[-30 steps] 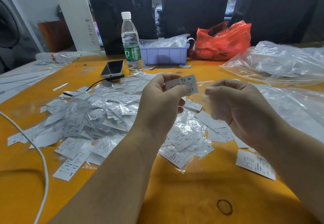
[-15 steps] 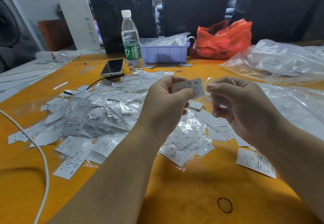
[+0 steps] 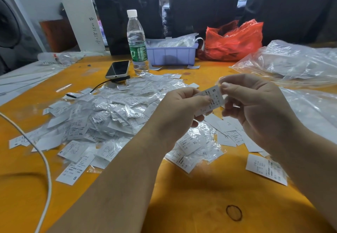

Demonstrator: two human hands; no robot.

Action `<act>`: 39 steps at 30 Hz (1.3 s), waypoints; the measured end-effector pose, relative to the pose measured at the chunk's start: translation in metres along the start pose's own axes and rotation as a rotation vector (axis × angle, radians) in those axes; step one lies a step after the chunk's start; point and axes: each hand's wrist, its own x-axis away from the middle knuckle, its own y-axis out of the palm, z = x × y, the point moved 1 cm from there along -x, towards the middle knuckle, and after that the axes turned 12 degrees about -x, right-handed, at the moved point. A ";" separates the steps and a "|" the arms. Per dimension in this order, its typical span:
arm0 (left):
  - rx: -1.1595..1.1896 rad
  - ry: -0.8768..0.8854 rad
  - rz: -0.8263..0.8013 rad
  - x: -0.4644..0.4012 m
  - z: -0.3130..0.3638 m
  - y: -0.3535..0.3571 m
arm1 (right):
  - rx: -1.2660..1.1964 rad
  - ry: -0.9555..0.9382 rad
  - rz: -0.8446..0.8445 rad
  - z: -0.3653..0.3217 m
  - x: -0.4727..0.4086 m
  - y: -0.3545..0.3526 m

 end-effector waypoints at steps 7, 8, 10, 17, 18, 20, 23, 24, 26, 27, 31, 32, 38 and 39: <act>-0.048 -0.018 0.025 -0.003 -0.002 0.000 | 0.161 -0.197 -0.042 -0.001 0.001 -0.005; -0.068 -0.014 0.026 -0.003 -0.003 0.000 | 0.173 -0.216 -0.052 -0.001 0.002 -0.005; -0.104 0.004 0.029 -0.003 -0.003 0.001 | 0.199 -0.239 -0.060 0.000 0.002 -0.006; -0.100 0.035 0.050 -0.002 -0.003 0.000 | 0.279 -0.253 -0.069 -0.001 0.004 -0.004; -0.090 0.042 0.069 -0.002 -0.003 -0.001 | 0.282 -0.248 -0.075 -0.001 0.004 -0.004; -0.072 0.051 0.124 -0.003 -0.002 -0.002 | 0.280 -0.241 -0.082 -0.001 0.004 -0.003; -0.045 0.045 0.169 -0.004 -0.003 -0.004 | 0.267 -0.237 -0.064 -0.001 0.004 -0.003; -0.043 0.040 0.173 -0.004 -0.003 -0.004 | 0.257 -0.238 -0.055 -0.002 0.004 -0.003; -0.047 0.030 0.172 -0.003 -0.003 -0.004 | 0.237 -0.241 -0.042 -0.002 0.004 -0.004; -0.050 0.028 0.169 -0.004 -0.003 -0.004 | 0.229 -0.243 -0.038 -0.002 0.003 -0.005; -0.059 0.047 0.121 -0.003 -0.002 -0.002 | 0.200 -0.250 -0.024 -0.002 0.001 -0.006; -0.055 0.050 0.110 -0.003 -0.002 -0.001 | 0.200 -0.252 -0.019 -0.002 0.001 -0.006; -0.066 0.045 0.075 -0.001 0.001 0.001 | 0.186 -0.233 -0.073 0.000 -0.001 -0.007; -0.071 0.043 0.074 -0.001 0.001 0.001 | 0.187 -0.231 -0.095 0.000 -0.002 -0.006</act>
